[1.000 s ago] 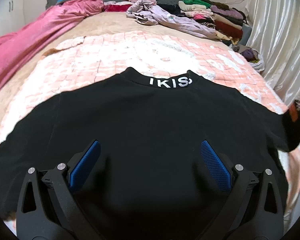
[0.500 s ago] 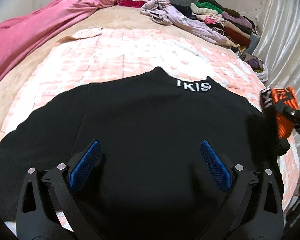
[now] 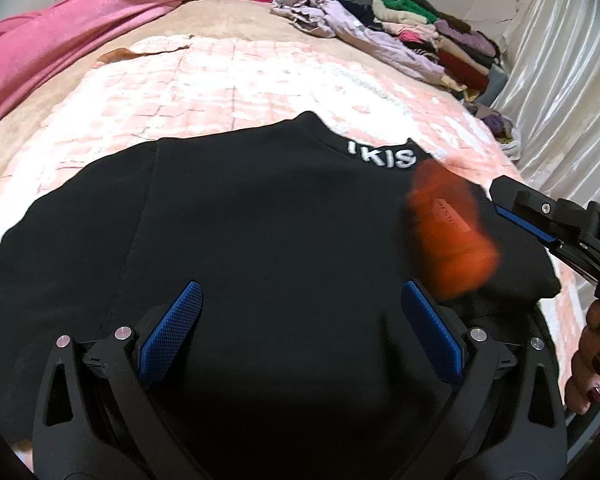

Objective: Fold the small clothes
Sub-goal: 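Carry the cuff to the left tool while the left tool closes on it, then lay the held cuff across the sweatshirt body with the left tool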

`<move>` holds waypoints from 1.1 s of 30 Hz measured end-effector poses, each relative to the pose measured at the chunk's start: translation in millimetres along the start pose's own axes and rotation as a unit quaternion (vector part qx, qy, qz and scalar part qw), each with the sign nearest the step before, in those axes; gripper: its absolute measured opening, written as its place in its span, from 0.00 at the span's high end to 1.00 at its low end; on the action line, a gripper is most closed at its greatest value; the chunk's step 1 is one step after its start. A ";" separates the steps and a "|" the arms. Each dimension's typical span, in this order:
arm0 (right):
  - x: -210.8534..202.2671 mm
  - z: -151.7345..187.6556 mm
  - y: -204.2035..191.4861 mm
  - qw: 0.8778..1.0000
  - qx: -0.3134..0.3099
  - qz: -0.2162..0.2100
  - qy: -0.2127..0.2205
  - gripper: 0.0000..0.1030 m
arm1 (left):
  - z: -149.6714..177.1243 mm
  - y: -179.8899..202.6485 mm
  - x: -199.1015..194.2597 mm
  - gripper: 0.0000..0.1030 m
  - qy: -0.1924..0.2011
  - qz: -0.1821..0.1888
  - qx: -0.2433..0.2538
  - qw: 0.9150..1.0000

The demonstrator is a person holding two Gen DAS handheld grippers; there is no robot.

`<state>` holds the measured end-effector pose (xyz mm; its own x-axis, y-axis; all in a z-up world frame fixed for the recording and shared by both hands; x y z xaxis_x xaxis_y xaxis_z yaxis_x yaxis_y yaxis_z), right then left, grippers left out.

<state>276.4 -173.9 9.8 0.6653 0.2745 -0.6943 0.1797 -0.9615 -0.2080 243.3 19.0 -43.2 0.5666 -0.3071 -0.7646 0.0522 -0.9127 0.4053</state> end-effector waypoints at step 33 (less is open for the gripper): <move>-65.1 57.7 93.4 0.990 0.052 0.129 0.023 0.57 | -13.5 25.8 -27.7 0.97 0.078 0.110 0.000 0.991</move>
<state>208.0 -280.7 -4.2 0.7123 0.0166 -0.7017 -0.0742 -0.9923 -0.0988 240.1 7.6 -4.8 0.6850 -0.4524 -0.5711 -0.0865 -0.8288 0.5529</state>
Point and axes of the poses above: each gripper's, at about its wrist camera, not at the fingertips, and x roughly the way its jaws point, y to its right, z to its underside, the point moved 2 cm from there along x, roughly the way its jaws point, and after that the axes turned 12 degrees about -x, right-handed, at the moved point
